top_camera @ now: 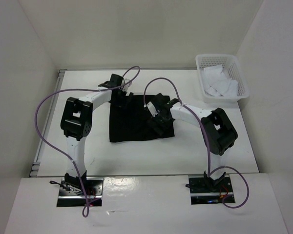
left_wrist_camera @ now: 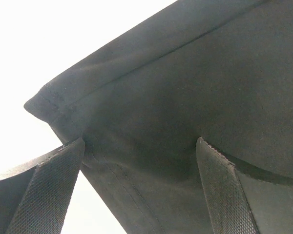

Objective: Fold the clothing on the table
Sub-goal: Flatten the skirt out

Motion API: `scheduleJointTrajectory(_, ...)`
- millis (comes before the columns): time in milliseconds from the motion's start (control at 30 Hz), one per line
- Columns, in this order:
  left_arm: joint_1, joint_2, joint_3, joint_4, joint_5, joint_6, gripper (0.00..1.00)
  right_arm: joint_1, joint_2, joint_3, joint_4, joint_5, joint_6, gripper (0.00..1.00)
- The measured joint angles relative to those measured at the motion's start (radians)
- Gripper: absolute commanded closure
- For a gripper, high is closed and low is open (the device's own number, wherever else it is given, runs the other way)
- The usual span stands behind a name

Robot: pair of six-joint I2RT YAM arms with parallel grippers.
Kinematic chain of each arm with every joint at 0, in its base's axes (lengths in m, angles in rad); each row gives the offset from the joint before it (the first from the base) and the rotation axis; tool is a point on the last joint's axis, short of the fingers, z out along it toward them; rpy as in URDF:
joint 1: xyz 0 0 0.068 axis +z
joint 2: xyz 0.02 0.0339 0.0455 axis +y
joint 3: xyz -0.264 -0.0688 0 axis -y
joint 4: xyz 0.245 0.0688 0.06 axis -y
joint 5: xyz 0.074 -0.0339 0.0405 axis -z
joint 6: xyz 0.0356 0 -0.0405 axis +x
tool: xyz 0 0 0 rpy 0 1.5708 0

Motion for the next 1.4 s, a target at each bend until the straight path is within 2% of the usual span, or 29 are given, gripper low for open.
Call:
scheduleJointTrajectory(333,0.009,0.036,0.07,-0.061,-0.039,-0.039,0.0,0.024,0.022,-0.023,0.006,0.038,0.003,0.06)
scheduleJointTrajectory(867,0.105,0.077,0.142,-0.107,-0.065,-0.04,0.0,0.031,-0.036,-0.102,0.068,0.099,-0.002,0.06)
scheduleJointTrajectory(1000,0.104,0.051,0.1,-0.091,-0.065,-0.038,0.01,0.024,-0.036,-0.1,0.072,0.132,-0.013,0.05)
scheduleJointTrajectory(1133,0.095,-0.018,-0.001,-0.094,-0.077,-0.013,0.01,-0.046,-0.021,-0.077,0.072,0.169,-0.027,0.05)
scheduleJointTrajectory(1233,0.074,-0.084,-0.091,-0.122,-0.1,0.009,0.01,-0.122,0.025,-0.016,0.07,0.204,-0.035,0.05)
scheduleJointTrajectory(1400,0.025,-0.178,-0.212,-0.171,-0.132,0.05,0.02,-0.179,0.135,0.13,0.07,0.251,-0.054,0.05)
